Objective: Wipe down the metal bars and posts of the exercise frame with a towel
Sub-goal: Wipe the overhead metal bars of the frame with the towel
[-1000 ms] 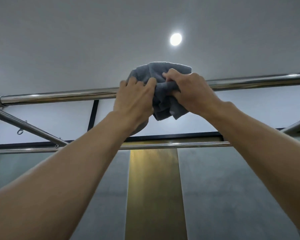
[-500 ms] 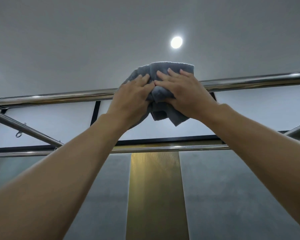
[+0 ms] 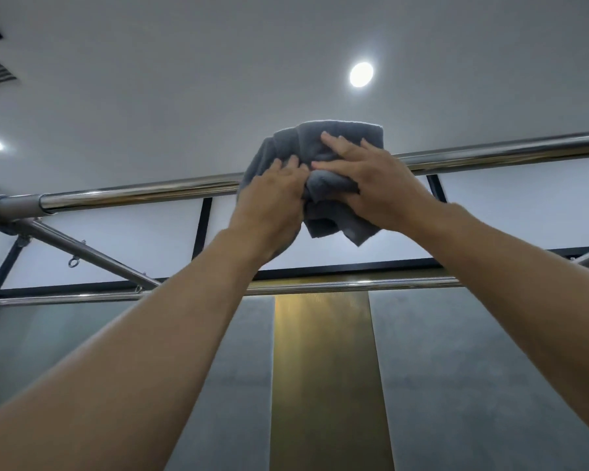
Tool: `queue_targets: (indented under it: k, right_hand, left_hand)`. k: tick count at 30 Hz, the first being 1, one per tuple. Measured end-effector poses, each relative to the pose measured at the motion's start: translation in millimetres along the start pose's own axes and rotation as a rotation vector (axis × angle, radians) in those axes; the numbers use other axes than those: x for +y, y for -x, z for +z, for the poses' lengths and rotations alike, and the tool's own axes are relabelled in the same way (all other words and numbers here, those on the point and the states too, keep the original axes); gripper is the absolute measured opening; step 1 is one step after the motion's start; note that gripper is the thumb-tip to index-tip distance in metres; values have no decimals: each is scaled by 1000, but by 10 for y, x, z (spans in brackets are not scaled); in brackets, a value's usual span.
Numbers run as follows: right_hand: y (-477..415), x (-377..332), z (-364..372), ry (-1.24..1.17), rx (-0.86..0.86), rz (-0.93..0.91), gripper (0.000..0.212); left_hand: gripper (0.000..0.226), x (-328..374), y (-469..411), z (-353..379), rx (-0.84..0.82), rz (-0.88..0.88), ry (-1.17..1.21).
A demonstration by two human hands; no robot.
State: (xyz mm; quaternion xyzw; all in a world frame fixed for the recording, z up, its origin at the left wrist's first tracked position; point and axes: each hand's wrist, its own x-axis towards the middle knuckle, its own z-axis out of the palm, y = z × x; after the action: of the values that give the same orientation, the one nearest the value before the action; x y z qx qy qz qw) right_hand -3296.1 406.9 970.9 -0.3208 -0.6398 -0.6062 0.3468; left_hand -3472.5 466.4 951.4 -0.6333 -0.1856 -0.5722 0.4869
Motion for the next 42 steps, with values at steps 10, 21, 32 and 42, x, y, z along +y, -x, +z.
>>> queue_targets:
  k: [10,21,32,42]
  right_hand:
    - [-327,-526,165,138,-93,64,45]
    - [-379,-317,73,-57,-50,92,74]
    - [-386,-448,198,-16,10,37,46]
    - [-307,-651,254,-32,-22,69,45]
  left_hand:
    - [21,-300,224,-267,-14,-55,11]
    - [103,-535,-242,-145,-321,-40,-71]
    - [72,-614,41,-248,-202,-34,0]
    - [84,-683,256,-183,-205,-9,-102]
